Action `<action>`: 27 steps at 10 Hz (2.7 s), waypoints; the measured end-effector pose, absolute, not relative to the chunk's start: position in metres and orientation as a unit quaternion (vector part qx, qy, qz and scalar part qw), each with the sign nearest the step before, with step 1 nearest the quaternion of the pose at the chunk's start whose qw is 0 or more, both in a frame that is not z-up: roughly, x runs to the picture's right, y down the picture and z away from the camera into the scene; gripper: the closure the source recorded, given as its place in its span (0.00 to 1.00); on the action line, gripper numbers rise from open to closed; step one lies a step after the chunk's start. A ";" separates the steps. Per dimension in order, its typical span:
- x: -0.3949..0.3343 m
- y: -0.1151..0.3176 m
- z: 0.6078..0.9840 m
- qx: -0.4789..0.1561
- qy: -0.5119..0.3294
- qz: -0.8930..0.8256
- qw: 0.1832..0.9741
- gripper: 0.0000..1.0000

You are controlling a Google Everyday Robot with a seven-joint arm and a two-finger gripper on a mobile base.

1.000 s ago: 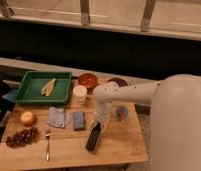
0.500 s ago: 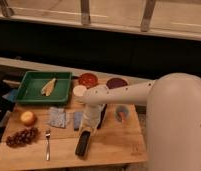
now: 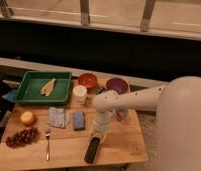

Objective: Wipe table surface with eraser

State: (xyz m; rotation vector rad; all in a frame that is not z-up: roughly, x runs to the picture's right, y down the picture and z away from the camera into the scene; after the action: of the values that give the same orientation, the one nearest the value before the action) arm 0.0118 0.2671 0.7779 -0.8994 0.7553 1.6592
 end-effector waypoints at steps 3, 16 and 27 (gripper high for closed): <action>0.023 0.254 0.784 -0.365 0.310 0.701 0.529 1.00; -0.033 0.269 0.781 -0.408 0.292 0.685 0.528 1.00; -0.104 0.228 0.801 -0.412 0.261 0.659 0.572 1.00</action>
State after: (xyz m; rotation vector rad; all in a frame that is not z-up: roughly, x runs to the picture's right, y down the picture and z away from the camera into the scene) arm -0.1041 0.2284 0.8013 -0.9666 0.6125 1.5451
